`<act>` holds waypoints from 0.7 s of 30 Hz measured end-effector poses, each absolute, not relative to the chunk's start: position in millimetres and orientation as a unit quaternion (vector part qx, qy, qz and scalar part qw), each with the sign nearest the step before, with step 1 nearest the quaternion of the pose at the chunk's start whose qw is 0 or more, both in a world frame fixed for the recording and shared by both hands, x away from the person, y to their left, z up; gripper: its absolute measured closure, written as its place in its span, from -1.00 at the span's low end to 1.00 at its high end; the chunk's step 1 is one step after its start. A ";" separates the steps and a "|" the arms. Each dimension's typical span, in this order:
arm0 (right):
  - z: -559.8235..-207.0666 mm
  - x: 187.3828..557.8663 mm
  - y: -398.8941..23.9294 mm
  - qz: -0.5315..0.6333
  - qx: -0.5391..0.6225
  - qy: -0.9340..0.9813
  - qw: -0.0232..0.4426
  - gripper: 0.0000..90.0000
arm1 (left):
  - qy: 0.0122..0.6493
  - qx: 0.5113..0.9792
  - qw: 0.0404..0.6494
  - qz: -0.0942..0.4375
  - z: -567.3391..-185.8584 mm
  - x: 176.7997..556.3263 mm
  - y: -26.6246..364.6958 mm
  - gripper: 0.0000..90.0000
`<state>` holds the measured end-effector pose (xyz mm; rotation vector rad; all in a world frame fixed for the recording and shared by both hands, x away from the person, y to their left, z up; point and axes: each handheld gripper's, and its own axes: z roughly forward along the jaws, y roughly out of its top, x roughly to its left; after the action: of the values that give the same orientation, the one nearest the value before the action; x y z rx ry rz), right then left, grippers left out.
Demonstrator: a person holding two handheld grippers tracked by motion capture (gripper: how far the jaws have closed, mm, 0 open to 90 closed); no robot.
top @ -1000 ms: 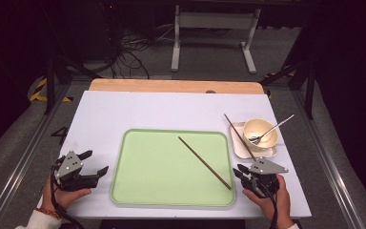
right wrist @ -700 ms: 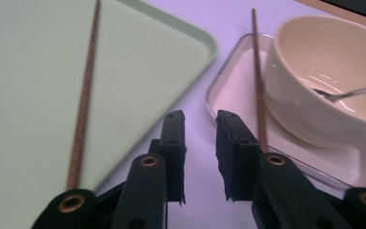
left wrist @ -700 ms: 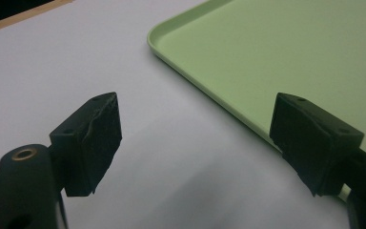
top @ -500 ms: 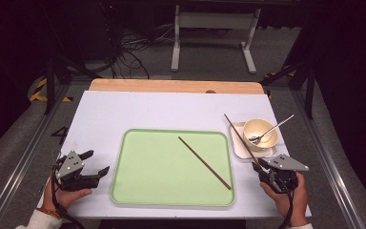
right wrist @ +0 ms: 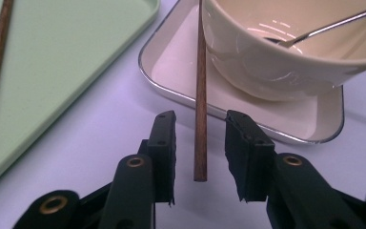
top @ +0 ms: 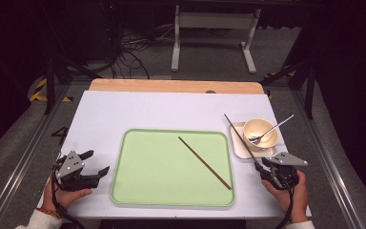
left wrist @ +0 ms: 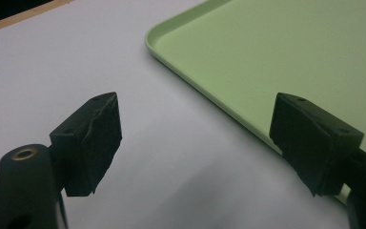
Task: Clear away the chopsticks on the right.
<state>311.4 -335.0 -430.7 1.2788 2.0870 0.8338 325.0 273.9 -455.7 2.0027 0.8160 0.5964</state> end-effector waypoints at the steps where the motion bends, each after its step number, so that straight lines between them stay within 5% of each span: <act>1: -432.2 312.5 -335.1 0.307 0.478 0.777 0.271 0.43 | 0.328 0.804 0.434 0.240 -455.7 324.9 273.8 -0.58; 12: -441.0 321.1 -336.9 0.296 0.497 0.771 0.265 0.46 | 0.326 0.804 0.436 0.239 -455.0 324.5 273.6 -0.58; 21: -445.9 324.1 -338.0 0.293 0.505 0.771 0.254 0.71 | 0.325 0.803 0.439 0.237 -454.9 324.5 274.2 -0.58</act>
<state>324.1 -338.0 -445.9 1.3712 2.0952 0.7958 324.5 274.2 -454.9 1.9964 0.8081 0.5901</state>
